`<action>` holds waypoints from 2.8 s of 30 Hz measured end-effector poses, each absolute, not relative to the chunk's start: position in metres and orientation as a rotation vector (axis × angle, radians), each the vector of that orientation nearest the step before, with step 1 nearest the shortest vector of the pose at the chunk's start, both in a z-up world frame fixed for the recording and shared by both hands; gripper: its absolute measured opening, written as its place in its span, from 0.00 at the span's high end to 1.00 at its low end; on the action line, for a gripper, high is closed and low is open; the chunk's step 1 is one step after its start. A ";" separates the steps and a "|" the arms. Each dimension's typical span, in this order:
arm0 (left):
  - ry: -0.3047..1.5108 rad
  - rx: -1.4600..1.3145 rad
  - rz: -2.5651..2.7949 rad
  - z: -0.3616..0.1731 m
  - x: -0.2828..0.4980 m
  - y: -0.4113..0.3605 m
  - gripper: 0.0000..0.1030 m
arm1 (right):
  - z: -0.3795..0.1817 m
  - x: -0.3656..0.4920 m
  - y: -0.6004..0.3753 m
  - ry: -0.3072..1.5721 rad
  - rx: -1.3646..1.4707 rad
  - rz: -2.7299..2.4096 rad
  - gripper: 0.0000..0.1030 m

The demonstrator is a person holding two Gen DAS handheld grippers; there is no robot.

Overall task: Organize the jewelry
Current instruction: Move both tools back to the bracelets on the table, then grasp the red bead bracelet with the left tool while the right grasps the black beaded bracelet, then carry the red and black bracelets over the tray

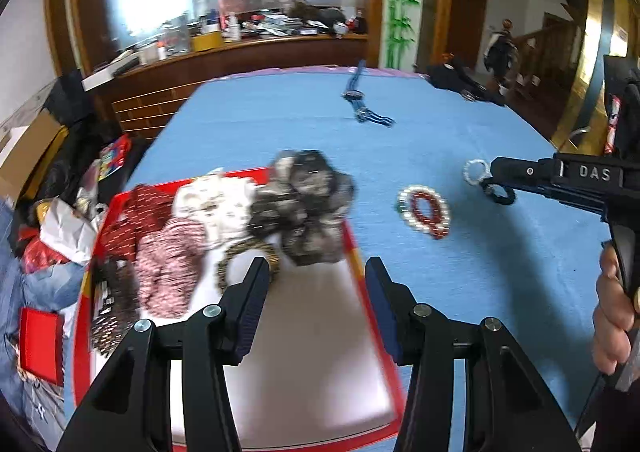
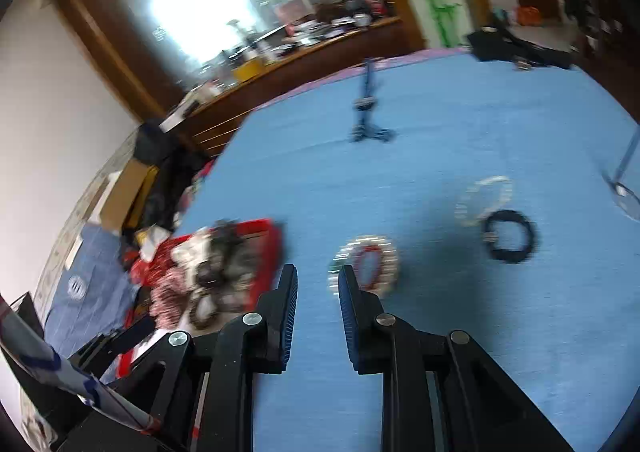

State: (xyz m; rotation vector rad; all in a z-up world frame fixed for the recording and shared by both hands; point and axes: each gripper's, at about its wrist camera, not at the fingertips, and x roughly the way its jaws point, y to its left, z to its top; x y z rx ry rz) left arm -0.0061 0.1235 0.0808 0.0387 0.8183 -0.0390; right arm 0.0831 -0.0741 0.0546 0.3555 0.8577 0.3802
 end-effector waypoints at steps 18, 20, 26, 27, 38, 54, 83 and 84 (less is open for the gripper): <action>1.072 -0.086 -0.210 0.053 0.096 0.047 0.64 | 0.001 0.131 -0.192 0.937 0.435 0.097 0.75; 1.108 -0.101 -0.221 0.044 0.110 0.041 0.70 | 0.000 0.131 -0.194 0.938 0.441 0.102 0.75; 1.165 -0.084 -0.172 0.025 0.135 0.035 0.72 | 0.006 0.128 -0.199 0.910 0.472 0.110 0.75; 1.174 -0.085 -0.169 0.022 0.138 0.035 0.72 | 0.006 0.128 -0.199 0.907 0.475 0.113 0.75; 1.174 -0.047 -0.172 0.021 0.146 0.028 0.82 | 0.005 0.130 -0.198 0.913 0.468 0.101 0.75; 1.165 -0.001 -0.166 0.009 0.149 0.021 0.94 | -0.002 0.135 -0.197 0.930 0.444 0.092 0.75; 0.943 -0.054 -0.273 0.087 0.080 0.024 0.93 | 0.027 0.116 -0.174 0.752 0.310 0.146 0.93; 0.941 -0.053 -0.272 0.087 0.079 0.025 0.93 | 0.030 0.114 -0.173 0.742 0.312 0.154 0.93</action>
